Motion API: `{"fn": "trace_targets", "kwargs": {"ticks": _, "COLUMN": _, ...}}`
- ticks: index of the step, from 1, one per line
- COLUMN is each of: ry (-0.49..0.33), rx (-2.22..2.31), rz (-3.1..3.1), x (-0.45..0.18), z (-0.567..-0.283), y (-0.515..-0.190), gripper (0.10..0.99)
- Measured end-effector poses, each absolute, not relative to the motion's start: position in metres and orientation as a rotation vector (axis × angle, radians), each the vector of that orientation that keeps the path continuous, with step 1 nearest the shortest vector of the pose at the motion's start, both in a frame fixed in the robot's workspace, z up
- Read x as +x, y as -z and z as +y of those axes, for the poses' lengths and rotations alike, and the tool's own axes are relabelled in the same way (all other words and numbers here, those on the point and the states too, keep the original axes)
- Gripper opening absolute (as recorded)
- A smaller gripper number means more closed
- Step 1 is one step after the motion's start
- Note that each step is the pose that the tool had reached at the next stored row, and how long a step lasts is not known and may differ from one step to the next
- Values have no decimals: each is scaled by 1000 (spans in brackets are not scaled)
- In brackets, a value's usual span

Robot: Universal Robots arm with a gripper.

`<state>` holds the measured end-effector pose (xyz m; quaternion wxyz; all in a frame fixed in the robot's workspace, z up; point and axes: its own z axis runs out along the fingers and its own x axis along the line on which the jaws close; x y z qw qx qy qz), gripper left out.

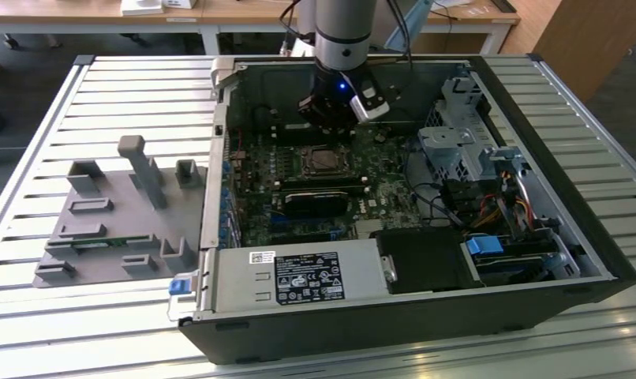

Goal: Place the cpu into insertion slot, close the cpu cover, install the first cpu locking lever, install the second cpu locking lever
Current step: 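Install the first cpu locking lever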

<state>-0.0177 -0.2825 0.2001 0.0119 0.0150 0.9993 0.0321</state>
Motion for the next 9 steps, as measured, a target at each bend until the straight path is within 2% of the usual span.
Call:
{"fn": "trace_targets", "kwargs": {"ticks": 5, "ry": -93, "rx": 47, "rz": 3116, "x": -18, "z": -282, "y": -201, "gripper": 106}}
{"fn": "trace_targets", "kwargs": {"ticks": 9, "ry": -51, "rx": 46, "rz": 3116, "x": -18, "z": -282, "y": -200, "gripper": 106}}
